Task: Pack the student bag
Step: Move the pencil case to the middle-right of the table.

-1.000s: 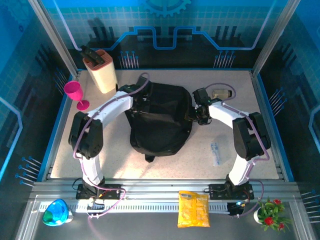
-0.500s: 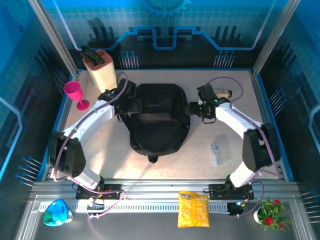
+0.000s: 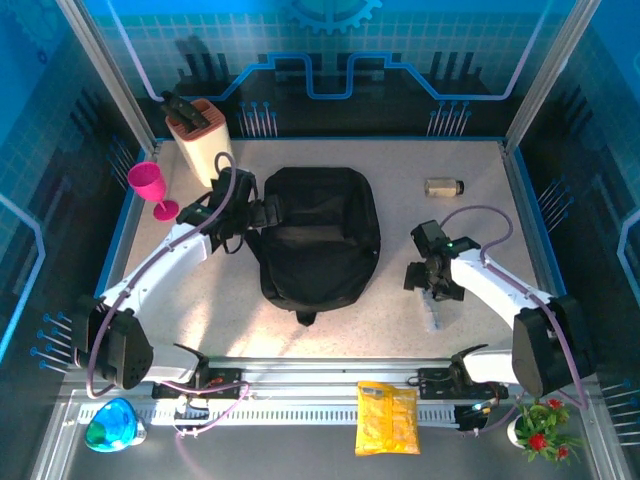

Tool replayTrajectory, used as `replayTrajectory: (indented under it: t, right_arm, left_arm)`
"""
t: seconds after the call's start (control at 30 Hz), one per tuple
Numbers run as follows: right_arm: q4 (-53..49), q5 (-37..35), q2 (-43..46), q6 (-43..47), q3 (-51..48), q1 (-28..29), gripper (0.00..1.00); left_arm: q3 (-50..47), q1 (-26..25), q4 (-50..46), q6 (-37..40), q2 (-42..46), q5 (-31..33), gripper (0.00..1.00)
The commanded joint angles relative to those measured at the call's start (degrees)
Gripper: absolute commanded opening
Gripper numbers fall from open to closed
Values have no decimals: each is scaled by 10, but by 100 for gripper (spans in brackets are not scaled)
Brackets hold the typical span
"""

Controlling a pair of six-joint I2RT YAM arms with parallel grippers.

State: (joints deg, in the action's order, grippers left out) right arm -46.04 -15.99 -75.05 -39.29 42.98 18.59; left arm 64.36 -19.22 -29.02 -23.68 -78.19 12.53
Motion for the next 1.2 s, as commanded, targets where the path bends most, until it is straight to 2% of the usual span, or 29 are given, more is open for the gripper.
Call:
replayTrajectory:
  t: [0.0, 0.13, 0.3, 0.47, 0.57, 0.77, 0.87, 1.03, 1.17]
  right_arm:
    - [-19, 25, 7, -41, -27, 0, 89]
    - [13, 54, -6, -45, -48, 0, 81]
    - [35, 53, -28, -32, -43, -1, 72]
    - [61, 50, -58, -10, -22, -7, 52]
    - [79, 46, -89, 10, 6, -18, 45]
    - [111, 44, -165, 51, 71, -52, 43]
    - [109, 46, -182, 66, 101, -57, 45]
    - [96, 60, -148, 70, 78, -54, 57]
    - [96, 84, -107, 69, 26, -50, 59]
  left_arm:
    - [-14, 6, 24, 12, 18, -13, 99]
    - [-19, 6, 25, 16, 21, -15, 99]
    - [-17, 6, 20, 19, 21, -15, 99]
    - [-17, 6, 17, 18, 23, -16, 99]
    - [-15, 6, 15, 18, 23, -18, 99]
    - [-6, 6, 7, 15, 17, -18, 99]
    - [-4, 6, 4, 11, 15, -20, 99]
    - [-6, 6, 4, 6, 16, -27, 99]
    - [-8, 6, 7, 7, 10, -80, 99]
